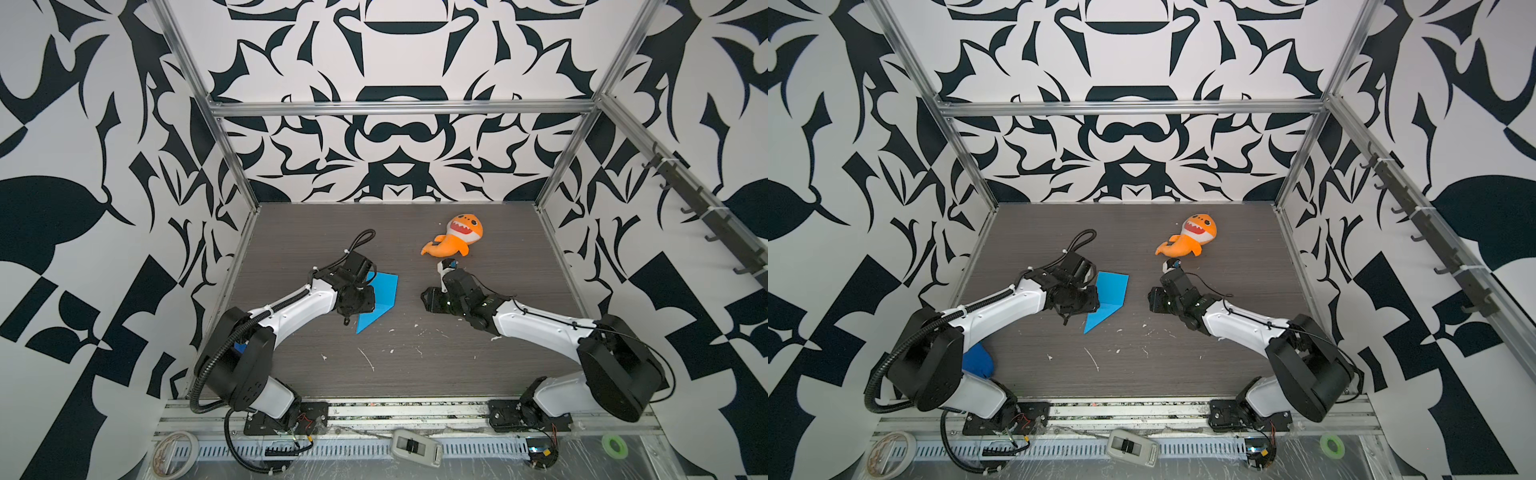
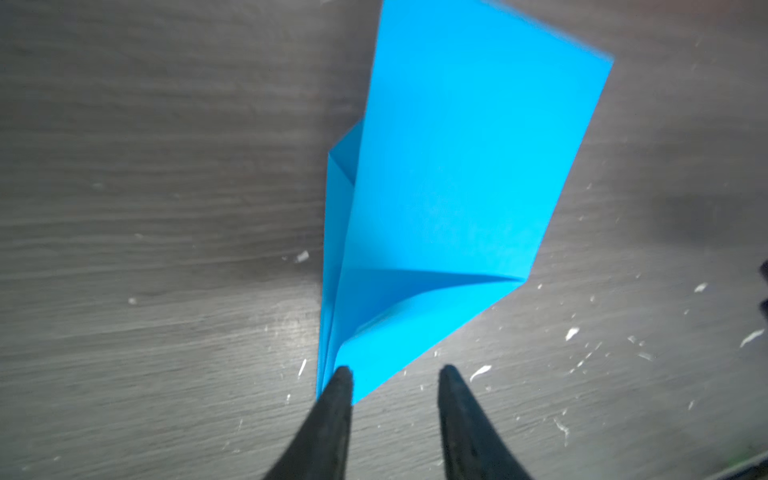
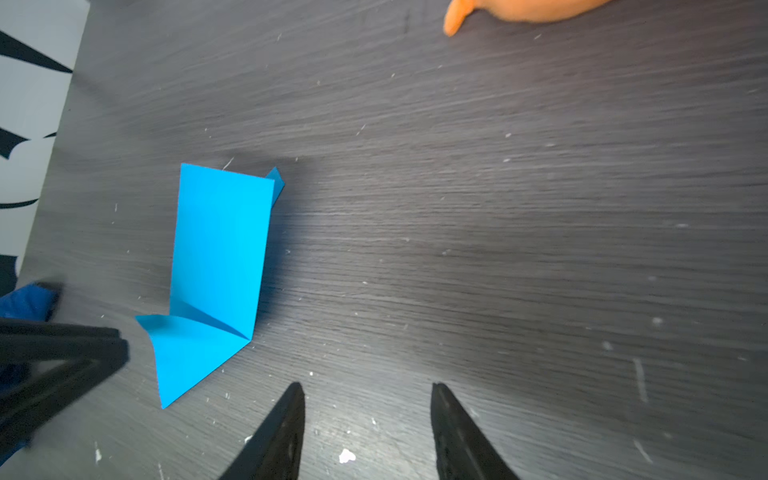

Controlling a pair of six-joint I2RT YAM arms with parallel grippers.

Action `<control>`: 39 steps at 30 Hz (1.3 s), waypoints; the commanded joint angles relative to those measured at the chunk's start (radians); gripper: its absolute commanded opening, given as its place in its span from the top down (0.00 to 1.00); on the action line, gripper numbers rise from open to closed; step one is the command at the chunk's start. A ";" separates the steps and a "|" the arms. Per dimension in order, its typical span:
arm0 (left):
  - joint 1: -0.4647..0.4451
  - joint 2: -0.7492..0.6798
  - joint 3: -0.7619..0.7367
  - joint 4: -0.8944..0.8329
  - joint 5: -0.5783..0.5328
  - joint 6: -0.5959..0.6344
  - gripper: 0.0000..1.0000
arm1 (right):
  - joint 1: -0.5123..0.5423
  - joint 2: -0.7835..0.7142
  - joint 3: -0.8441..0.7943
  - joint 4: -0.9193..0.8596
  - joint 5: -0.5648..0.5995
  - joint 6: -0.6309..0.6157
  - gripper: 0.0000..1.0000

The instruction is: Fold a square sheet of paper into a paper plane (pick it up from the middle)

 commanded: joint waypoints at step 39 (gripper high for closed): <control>0.027 0.201 -0.021 0.068 -0.112 -0.083 0.88 | 0.032 0.445 0.213 0.279 -0.433 0.344 0.54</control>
